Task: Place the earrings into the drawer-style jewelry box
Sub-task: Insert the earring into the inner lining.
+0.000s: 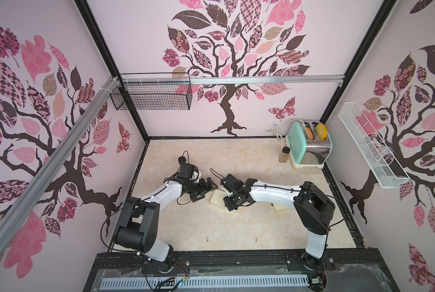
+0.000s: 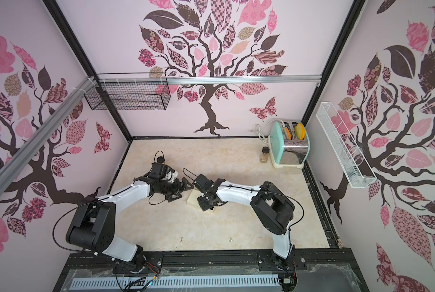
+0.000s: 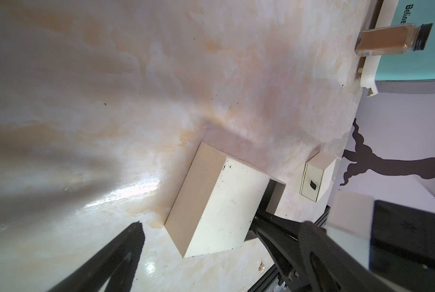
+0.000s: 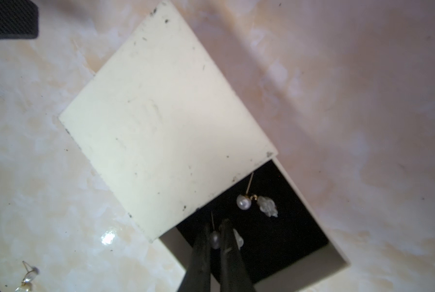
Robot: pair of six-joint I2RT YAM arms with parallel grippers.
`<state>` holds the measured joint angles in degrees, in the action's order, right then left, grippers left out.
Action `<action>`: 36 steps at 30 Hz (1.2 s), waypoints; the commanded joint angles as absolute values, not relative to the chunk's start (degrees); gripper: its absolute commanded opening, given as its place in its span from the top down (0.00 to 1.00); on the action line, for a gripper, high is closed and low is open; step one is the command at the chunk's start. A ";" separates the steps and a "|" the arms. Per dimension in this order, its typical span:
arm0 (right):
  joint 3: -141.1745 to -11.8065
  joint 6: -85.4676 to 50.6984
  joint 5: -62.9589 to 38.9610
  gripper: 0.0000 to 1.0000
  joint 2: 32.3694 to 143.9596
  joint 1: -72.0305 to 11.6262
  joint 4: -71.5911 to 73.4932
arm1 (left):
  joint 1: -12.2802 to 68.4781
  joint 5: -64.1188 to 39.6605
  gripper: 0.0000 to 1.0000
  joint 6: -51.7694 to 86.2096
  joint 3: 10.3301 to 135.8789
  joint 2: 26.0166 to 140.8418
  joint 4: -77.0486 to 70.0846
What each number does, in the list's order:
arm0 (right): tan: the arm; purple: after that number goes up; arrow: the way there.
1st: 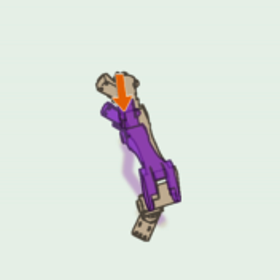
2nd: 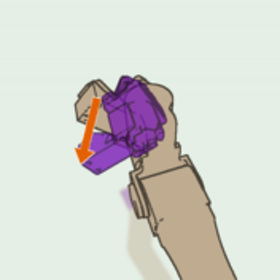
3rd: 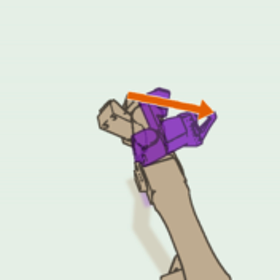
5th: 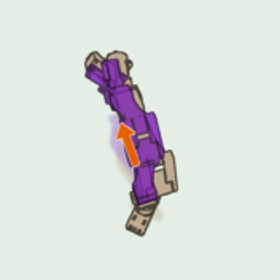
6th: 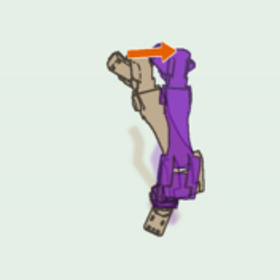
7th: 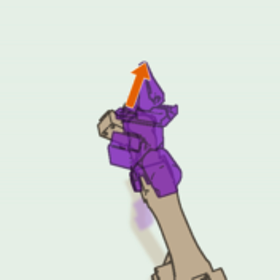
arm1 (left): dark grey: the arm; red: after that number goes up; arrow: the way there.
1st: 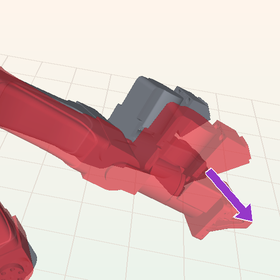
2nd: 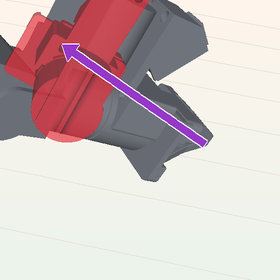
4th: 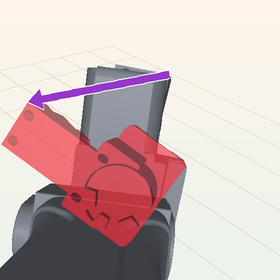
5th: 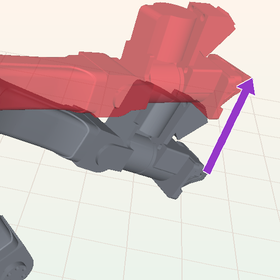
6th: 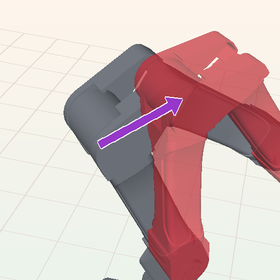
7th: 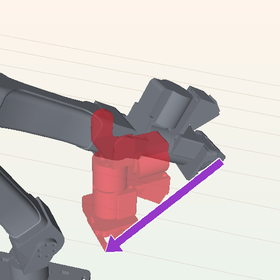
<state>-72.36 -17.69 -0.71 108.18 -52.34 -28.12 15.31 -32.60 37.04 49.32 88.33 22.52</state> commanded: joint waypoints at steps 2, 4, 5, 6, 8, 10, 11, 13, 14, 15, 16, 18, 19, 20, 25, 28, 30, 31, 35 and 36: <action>-74.83 -16.78 0.26 1.00 109.48 -52.73 -30.69 | 15.24 -33.22 0.02 36.43 48.25 87.69 21.54; -75.06 -16.76 0.35 1.00 109.77 -52.73 -30.79 | 15.28 -33.31 0.02 36.55 48.10 87.70 21.36; -75.21 -16.70 0.31 1.00 109.90 -52.73 -30.80 | 15.26 -33.41 0.02 36.63 48.03 87.71 21.22; -75.38 -16.70 0.35 1.00 110.07 -52.73 -30.77 | 15.21 -33.49 0.02 36.69 47.99 87.71 21.08; -75.67 -16.65 0.42 1.00 110.62 -52.73 -30.80 | 15.21 -33.75 0.02 36.79 47.82 87.77 20.88; -76.00 -16.64 0.43 1.00 111.24 -52.73 -30.86 | 15.36 -33.90 0.02 36.91 47.73 87.80 20.70; -76.18 -16.59 0.44 1.00 111.56 -52.73 -30.93 | 15.29 -34.02 0.02 36.96 47.65 87.79 20.66; -76.33 -16.59 0.65 1.00 112.14 -52.73 -30.93 | 15.40 -34.10 0.02 37.09 47.55 87.73 20.49; -76.38 -16.61 0.74 1.00 112.43 -52.73 -30.76 | 15.41 -34.19 0.02 37.14 47.60 87.80 20.43; -76.38 -16.59 0.87 1.00 112.55 -52.73 -30.70 | 15.43 -34.27 0.02 37.26 47.47 87.79 20.44; -76.37 -16.61 1.01 1.00 112.77 -52.73 -30.59 | 15.50 -34.28 0.02 37.18 47.53 87.75 20.38; -76.37 -16.59 1.21 1.00 113.23 -52.73 -30.59 | 15.47 -34.37 0.02 37.18 47.42 87.76 20.28; -76.46 -16.60 1.40 1.00 113.52 -52.73 -30.69 | 15.47 -34.37 0.02 37.19 47.38 87.76 20.32; -76.37 -16.53 1.64 1.00 113.72 -52.73 -30.68 | 15.47 -34.37 0.02 37.19 47.38 87.78 20.30; -76.60 -16.60 1.66 1.00 113.85 -52.73 -30.82 | 15.54 -34.61 0.02 37.21 47.42 87.68 20.26; -77.37 -16.61 1.10 0.98 113.59 -52.73 -31.38 | 15.49 -34.63 0.02 37.27 47.42 87.63 20.17; -77.65 -16.60 0.75 0.96 113.26 -52.73 -31.60 | 15.47 -34.70 0.02 37.27 47.38 87.53 20.13; -77.78 -16.57 0.49 0.94 113.00 -52.73 -31.65 | 15.47 -34.76 0.02 37.27 47.42 87.54 20.04; -78.40 -16.53 0.00 0.88 112.28 -52.73 -32.45 | 15.47 -34.89 0.02 37.40 47.29 87.40 19.78; -78.44 -16.61 0.00 0.86 112.04 -52.73 -32.63 | 15.47 -34.98 0.02 37.44 47.22 87.37 19.69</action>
<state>-76.62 -16.71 0.21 111.96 -52.45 -30.57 15.38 -34.33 37.54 47.77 88.33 20.93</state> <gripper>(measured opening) 0.131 0.983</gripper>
